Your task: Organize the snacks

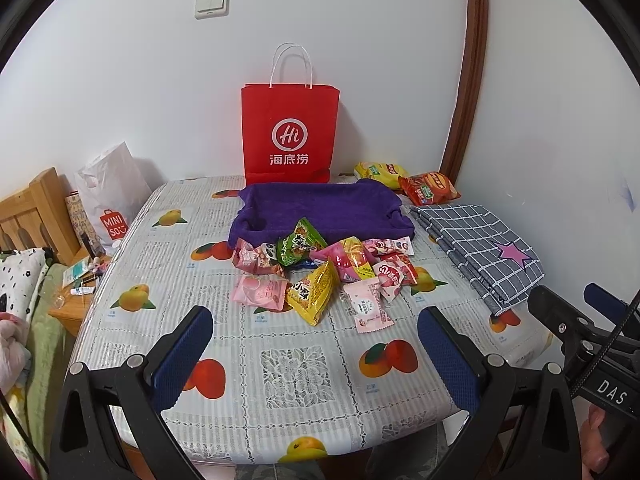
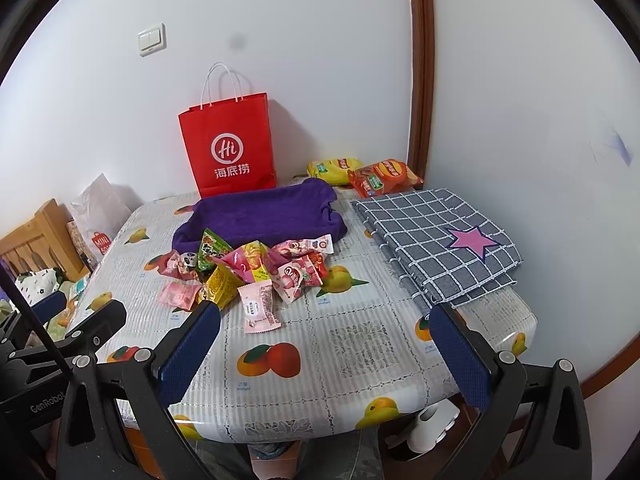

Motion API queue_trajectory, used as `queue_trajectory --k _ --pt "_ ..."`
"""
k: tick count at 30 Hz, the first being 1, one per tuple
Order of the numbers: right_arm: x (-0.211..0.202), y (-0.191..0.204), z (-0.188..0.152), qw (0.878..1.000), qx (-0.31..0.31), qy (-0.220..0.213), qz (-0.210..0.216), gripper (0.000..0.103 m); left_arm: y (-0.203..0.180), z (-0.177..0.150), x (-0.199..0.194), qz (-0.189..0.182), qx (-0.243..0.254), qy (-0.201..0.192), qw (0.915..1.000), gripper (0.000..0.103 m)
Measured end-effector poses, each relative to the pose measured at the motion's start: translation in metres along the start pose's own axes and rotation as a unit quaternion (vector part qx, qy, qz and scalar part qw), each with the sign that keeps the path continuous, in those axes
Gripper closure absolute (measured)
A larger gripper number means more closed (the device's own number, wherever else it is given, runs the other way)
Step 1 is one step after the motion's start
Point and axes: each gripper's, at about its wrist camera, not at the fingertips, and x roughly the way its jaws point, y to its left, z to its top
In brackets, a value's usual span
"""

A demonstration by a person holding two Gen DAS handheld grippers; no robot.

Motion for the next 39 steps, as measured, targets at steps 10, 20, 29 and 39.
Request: queue_trajectory --k 10,20,29,39 --pt "-0.0005 0.0011 0.0000 1.000 -0.003 -0.003 0.000 0.000 0.0013 0.0000 -0.0007 0.001 -0.001 0.000 1.0000 0.000" --pt "-0.0013 0.0029 0.0001 1.000 -0.007 -0.003 -0.001 0.000 0.0013 -0.0004 -0.0008 0.001 0.000 -0.001 1.0000 0.000" --pt "-0.0020 0.0038 0.0000 1.000 -0.008 -0.005 -0.001 0.000 0.0008 -0.0003 -0.0011 0.001 0.001 -0.002 1.0000 0.000" --pt "-0.0026 0.0042 -0.0005 1.000 -0.009 -0.005 -0.001 0.000 0.0003 0.0014 -0.0026 0.000 0.003 -0.003 1.0000 0.000"
